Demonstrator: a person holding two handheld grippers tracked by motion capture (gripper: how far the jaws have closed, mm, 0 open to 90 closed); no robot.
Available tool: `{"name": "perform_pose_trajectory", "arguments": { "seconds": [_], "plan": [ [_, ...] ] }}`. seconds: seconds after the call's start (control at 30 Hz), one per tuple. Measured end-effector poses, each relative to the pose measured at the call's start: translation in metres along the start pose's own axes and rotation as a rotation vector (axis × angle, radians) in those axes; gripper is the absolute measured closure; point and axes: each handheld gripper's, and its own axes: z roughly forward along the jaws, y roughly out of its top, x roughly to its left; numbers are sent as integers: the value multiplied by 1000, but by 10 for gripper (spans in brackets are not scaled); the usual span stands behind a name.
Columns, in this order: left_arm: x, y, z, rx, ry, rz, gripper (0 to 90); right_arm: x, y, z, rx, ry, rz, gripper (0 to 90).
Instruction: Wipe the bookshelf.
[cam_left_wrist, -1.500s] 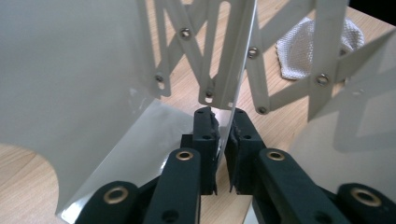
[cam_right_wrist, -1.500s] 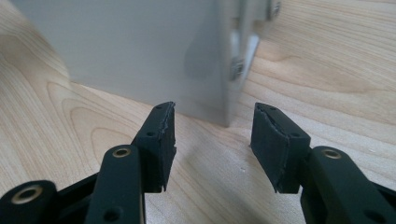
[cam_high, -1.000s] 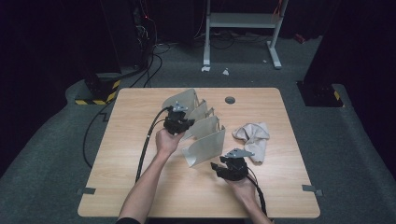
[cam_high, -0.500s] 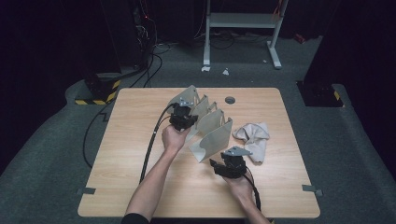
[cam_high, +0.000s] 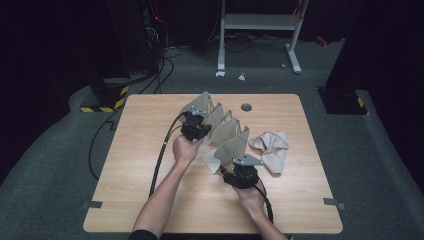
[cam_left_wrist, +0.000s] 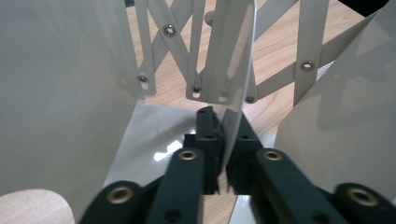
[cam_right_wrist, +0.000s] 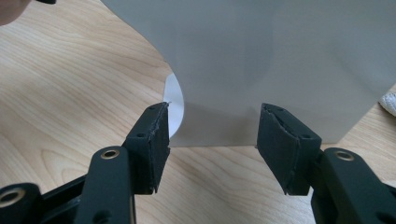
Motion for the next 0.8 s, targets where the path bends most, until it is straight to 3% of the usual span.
{"name": "perform_pose_trajectory", "arguments": {
  "seconds": [0.13,0.37,0.43,0.57,0.67,0.8],
  "plan": [
    [1,-5,-8,-15,-6,1,708,9,0,4,-13,-52,-38,459],
    [5,-21,-24,-23,28,18,568,14,0,11,-18,-85,-27,481],
    [7,-23,-26,-22,29,14,548,12,0,11,-19,-93,-19,487],
    [14,-34,-31,-11,76,19,527,7,0,12,-16,-90,8,474],
    [21,-39,-33,-5,103,15,512,9,-1,12,-17,-102,0,474],
    [32,-43,-36,-2,136,-17,501,7,-1,12,-17,-99,8,469]
  ]
}}
